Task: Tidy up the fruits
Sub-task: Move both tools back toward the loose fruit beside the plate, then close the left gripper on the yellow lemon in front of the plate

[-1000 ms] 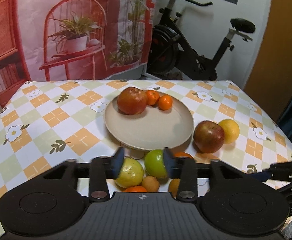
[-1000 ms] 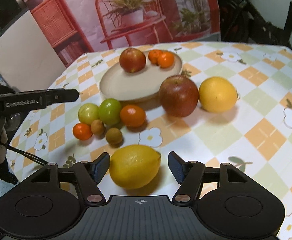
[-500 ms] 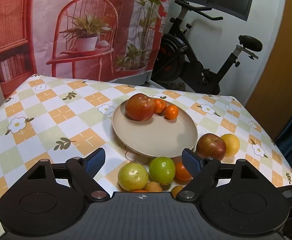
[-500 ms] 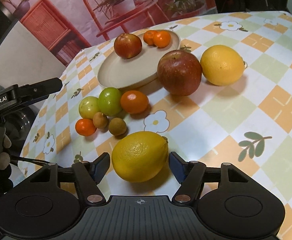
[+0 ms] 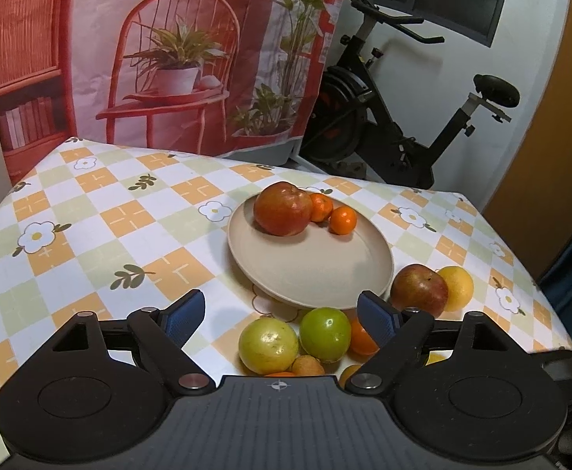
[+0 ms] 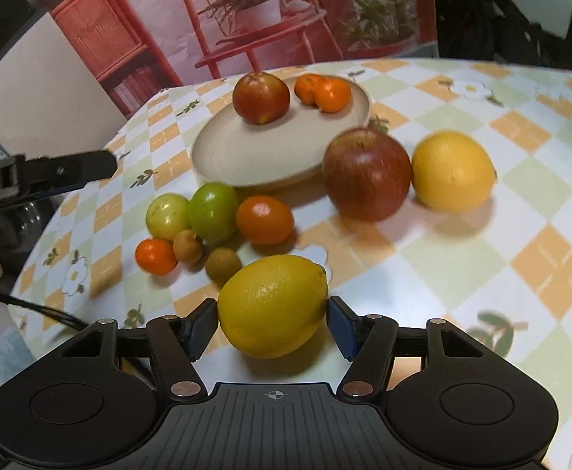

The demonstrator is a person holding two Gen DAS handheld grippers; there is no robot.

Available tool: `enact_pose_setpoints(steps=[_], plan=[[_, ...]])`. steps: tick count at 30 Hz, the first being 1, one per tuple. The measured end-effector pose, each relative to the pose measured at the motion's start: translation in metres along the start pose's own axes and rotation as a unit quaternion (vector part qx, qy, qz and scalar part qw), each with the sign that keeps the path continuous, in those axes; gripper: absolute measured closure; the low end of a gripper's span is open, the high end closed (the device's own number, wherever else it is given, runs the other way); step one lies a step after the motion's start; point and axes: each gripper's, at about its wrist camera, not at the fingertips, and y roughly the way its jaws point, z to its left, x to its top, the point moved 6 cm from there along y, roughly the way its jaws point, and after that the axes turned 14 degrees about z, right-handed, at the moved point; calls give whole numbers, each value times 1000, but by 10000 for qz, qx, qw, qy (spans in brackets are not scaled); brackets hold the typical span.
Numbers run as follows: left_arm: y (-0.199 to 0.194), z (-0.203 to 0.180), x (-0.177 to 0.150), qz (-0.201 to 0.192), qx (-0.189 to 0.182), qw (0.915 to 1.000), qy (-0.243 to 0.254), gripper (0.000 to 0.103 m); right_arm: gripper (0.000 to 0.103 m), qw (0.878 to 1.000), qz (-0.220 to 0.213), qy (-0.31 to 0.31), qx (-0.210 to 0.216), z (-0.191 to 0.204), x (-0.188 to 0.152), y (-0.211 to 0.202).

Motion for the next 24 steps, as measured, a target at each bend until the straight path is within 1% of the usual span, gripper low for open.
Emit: enact_pose_setpoints(steps=[5,8,9,11,20,23,24], plan=[[1,0,1,58,-14,9999,88,20,46,9987,-147,-323,-364,6,18,5],[3,0,2,114,-9,9999,129,23,46,9976,-30,-528,-443,11,22,10],[4,0,2,131,-1,9998,143,24,46,9974,28,-584,-428,14,21,12],[5,0,2,172,11,9997,150,25,45,9973,-17,-642,-359,18,20,11],[10,-3,2,306,-29,9993,226,32,44,9987,-131,-481,-69,20,18,4],[13,-4,2,401,-136,9988,255,38,46,9985,-186,-511,-12,22,16,0],[14,-6,3,436,-186,9985,282,42,47,9984,-201,-529,-15,23,15,-1]])
